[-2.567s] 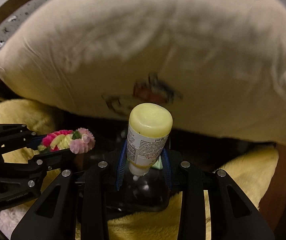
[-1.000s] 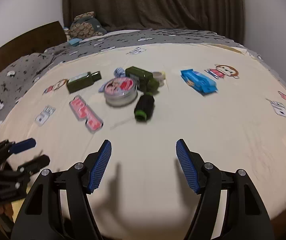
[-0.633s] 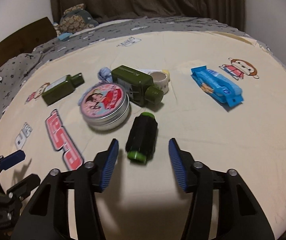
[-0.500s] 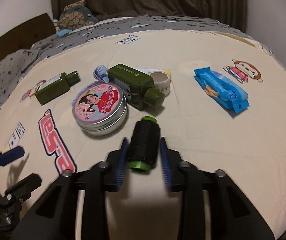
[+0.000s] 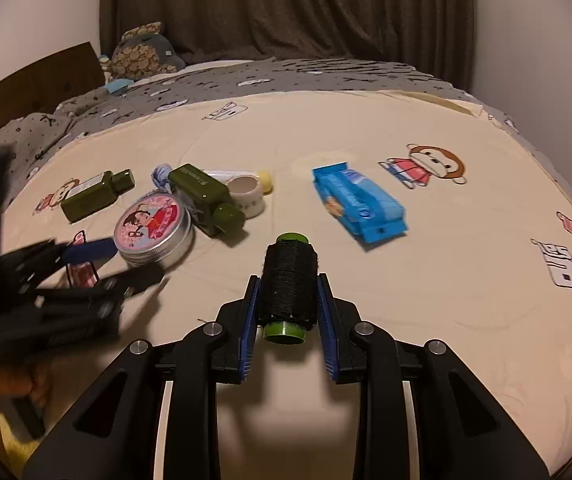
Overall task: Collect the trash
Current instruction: 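Grasp the black spool with the right tool while the left tool grasps the pink tin, then carry the spool and tin down into the bin and release them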
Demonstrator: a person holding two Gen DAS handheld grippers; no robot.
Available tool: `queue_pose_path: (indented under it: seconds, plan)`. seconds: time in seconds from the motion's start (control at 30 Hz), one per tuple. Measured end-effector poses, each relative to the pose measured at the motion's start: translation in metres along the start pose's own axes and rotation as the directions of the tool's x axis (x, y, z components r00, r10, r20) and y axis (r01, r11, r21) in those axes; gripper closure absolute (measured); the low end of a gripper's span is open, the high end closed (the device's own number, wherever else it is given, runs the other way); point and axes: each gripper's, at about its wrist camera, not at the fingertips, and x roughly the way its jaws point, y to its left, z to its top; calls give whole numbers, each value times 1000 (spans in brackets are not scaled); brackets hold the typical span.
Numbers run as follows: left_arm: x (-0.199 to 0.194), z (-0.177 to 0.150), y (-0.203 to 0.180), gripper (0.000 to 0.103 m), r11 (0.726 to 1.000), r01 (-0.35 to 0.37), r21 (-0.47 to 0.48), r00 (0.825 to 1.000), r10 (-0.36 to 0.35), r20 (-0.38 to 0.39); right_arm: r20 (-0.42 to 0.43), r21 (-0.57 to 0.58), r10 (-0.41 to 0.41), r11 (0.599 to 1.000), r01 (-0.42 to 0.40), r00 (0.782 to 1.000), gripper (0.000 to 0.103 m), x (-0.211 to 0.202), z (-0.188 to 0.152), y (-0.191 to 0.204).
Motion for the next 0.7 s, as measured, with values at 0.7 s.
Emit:
queue_pose_path:
  seconds: [0.7]
  plan:
    - [-56, -38, -19, 37, 1000, -16, 16, 1000, 16, 10, 32, -21, 30, 999, -29, 999, 75, -55, -27, 5]
